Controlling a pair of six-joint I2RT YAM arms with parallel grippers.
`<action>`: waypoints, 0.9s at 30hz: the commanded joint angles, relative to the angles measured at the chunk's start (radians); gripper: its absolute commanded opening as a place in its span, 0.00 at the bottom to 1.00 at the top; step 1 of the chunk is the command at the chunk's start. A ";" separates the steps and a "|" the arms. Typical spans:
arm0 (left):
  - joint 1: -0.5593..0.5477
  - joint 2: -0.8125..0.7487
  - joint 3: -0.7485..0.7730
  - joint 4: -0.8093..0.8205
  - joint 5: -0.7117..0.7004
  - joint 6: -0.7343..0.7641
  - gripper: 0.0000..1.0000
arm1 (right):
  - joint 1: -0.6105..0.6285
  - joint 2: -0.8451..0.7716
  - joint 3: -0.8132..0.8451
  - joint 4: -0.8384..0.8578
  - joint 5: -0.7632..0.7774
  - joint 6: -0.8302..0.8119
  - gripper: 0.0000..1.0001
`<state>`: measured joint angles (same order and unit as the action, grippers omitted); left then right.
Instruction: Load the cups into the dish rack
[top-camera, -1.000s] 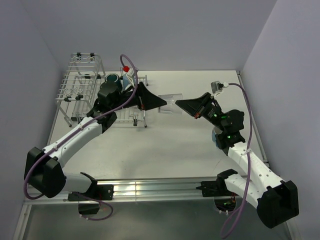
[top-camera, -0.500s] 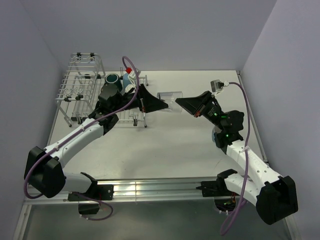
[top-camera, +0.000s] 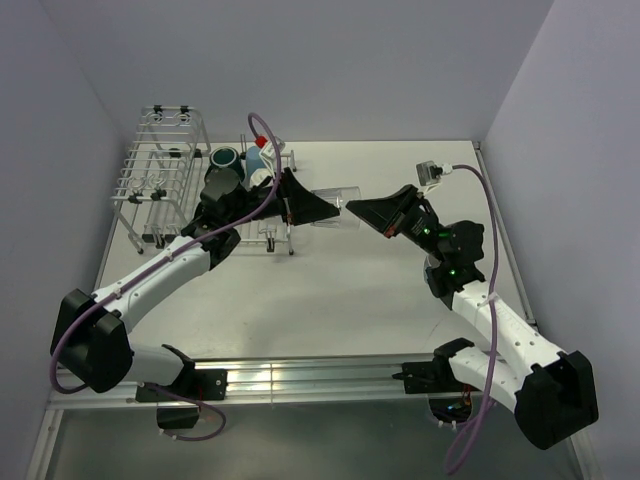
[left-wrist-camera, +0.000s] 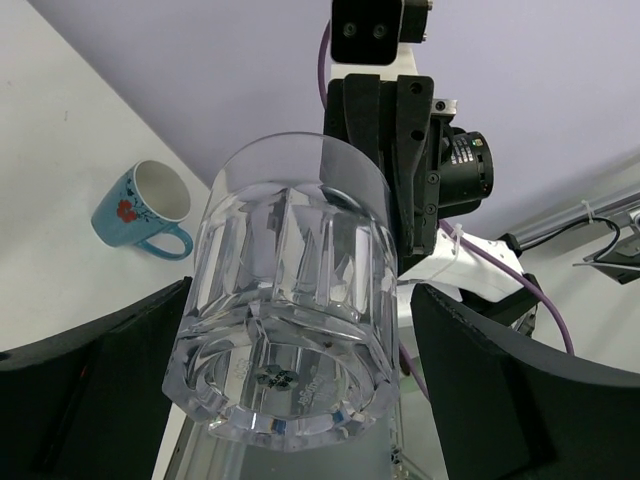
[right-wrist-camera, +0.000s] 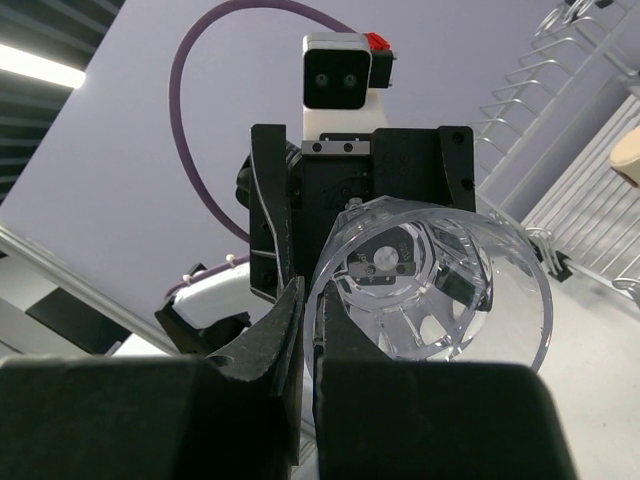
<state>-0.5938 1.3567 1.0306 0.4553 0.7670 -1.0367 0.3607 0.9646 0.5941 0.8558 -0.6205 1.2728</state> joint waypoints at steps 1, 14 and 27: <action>-0.011 -0.001 0.011 0.045 -0.001 -0.002 0.94 | 0.012 -0.029 0.027 0.014 0.016 -0.049 0.00; -0.018 -0.016 0.022 0.036 -0.011 -0.002 0.02 | 0.029 -0.050 0.033 -0.044 0.042 -0.101 0.12; 0.000 -0.137 0.052 -0.042 -0.060 0.041 0.00 | 0.020 -0.099 -0.007 -0.112 0.096 -0.125 0.54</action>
<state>-0.6048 1.2896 1.0309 0.3973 0.7277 -1.0275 0.3855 0.8974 0.5945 0.7563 -0.5575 1.1786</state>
